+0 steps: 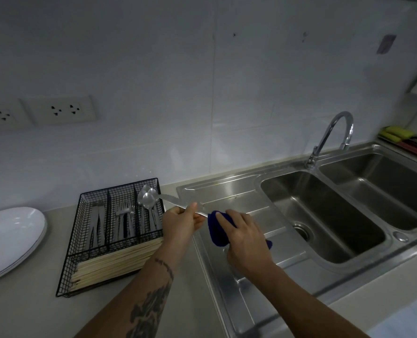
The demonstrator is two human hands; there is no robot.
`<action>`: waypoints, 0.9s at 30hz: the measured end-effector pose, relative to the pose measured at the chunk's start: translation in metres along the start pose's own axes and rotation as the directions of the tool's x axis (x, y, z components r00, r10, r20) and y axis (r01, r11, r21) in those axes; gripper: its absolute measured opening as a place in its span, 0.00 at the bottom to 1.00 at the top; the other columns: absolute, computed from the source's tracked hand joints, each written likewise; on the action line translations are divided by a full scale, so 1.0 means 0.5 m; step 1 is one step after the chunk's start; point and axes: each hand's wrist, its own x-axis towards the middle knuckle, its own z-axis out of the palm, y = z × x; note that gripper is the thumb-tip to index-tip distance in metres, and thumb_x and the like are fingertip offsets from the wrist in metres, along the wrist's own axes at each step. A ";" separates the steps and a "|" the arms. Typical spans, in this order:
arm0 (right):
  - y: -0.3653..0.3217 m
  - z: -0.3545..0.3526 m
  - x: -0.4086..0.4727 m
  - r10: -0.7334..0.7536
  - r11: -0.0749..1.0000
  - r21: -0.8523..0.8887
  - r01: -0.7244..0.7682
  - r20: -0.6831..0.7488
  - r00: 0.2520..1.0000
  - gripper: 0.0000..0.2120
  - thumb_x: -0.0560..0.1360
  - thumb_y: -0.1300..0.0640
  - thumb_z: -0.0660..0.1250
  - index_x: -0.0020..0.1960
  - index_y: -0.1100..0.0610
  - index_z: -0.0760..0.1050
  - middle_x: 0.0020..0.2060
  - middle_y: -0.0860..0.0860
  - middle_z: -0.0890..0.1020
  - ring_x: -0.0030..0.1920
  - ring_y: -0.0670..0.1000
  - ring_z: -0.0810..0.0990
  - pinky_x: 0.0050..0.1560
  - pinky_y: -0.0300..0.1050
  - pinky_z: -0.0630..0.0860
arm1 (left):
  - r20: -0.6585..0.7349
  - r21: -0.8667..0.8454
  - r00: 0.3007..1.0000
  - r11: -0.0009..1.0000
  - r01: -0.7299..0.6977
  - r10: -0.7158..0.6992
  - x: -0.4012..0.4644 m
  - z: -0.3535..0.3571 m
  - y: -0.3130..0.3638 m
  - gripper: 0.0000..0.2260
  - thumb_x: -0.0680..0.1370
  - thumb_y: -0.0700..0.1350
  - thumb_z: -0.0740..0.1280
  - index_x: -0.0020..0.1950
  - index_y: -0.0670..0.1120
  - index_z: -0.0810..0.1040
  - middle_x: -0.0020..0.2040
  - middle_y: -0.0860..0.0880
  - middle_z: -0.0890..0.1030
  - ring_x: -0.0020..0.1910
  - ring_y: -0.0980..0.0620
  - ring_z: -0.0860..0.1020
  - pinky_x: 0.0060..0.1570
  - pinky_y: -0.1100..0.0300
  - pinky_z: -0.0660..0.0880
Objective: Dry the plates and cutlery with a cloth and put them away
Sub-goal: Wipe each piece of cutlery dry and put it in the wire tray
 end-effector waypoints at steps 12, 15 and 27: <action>0.019 0.037 0.047 -0.022 0.999 -0.032 0.026 0.121 0.992 0.41 0.51 0.62 0.81 0.63 0.53 0.73 0.57 0.53 0.78 0.49 0.58 0.78 0.41 0.53 0.80 | -0.223 0.042 0.974 0.999 -0.020 0.029 0.069 -0.137 0.019 0.13 0.82 0.47 0.64 0.45 0.40 0.82 0.39 0.41 0.83 0.34 0.49 0.81 0.35 0.58 0.81; 0.007 0.046 0.088 -0.028 1.000 0.016 0.026 0.114 0.993 0.36 0.55 0.65 0.79 0.62 0.55 0.75 0.56 0.54 0.79 0.47 0.58 0.78 0.42 0.54 0.79 | -0.287 0.056 0.958 0.998 0.032 -0.014 0.112 -0.197 0.041 0.16 0.82 0.50 0.62 0.48 0.41 0.83 0.34 0.44 0.80 0.29 0.50 0.76 0.31 0.59 0.74; -0.057 0.135 0.126 -0.054 0.992 0.124 0.030 0.197 0.979 0.31 0.59 0.67 0.74 0.61 0.53 0.76 0.53 0.52 0.80 0.45 0.57 0.77 0.41 0.51 0.78 | -0.458 0.120 0.878 0.969 0.216 -0.139 0.302 -0.396 0.102 0.11 0.75 0.35 0.61 0.32 0.38 0.75 0.33 0.42 0.77 0.31 0.48 0.74 0.30 0.58 0.69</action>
